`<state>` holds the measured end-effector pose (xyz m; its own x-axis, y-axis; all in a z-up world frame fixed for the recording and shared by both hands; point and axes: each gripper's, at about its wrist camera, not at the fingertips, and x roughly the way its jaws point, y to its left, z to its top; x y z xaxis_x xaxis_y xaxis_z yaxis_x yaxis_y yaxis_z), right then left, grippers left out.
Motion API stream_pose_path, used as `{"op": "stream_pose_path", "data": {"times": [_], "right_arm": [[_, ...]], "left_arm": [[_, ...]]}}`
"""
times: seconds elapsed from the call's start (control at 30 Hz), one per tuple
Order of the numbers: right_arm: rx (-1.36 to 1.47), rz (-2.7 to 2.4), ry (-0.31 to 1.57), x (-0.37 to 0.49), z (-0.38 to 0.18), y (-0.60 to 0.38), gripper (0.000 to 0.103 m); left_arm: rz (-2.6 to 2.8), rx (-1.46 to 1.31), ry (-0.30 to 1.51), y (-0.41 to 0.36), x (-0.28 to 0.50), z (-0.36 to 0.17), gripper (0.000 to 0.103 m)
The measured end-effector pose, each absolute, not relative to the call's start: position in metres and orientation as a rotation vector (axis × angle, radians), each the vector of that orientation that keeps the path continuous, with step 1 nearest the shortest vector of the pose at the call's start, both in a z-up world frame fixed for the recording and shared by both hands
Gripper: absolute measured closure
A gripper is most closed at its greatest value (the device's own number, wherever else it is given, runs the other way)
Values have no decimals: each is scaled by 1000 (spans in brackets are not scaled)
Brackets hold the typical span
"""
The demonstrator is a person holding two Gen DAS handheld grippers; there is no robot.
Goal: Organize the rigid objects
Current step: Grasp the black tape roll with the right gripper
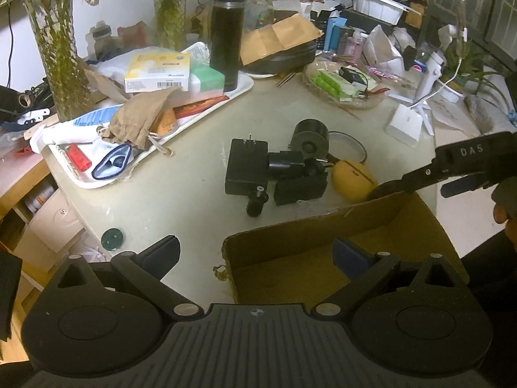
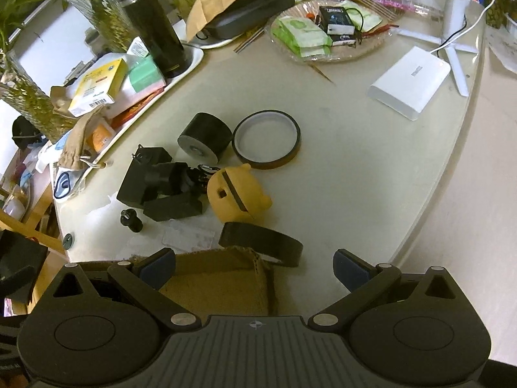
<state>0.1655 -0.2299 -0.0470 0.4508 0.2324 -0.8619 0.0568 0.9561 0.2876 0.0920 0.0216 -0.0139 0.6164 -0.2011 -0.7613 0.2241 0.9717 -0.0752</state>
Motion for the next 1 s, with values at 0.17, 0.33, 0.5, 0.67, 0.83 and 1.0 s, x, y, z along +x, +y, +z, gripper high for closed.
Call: {"op": "stream_pose_path", "data": {"times": [0.17, 0.33, 0.5, 0.67, 0.83, 1.0], "right_arm": [[297, 100, 1113, 178, -50, -229, 1], [297, 88, 1158, 191, -58, -229, 1], [379, 50, 1230, 204, -70, -237, 1], [471, 29, 1301, 213, -87, -243, 8], [504, 27, 1342, 219, -99, -241, 12], [546, 44, 1362, 222, -107, -240, 26]], "left_arm": [[-258, 10, 860, 23, 92, -18, 0], [-266, 9, 847, 21, 90, -21, 0], [-258, 5, 855, 22, 90, -25, 0], [-253, -2, 857, 23, 91, -25, 0], [-245, -9, 862, 25, 91, -26, 0], [-237, -11, 870, 26, 93, -27, 0]]}}
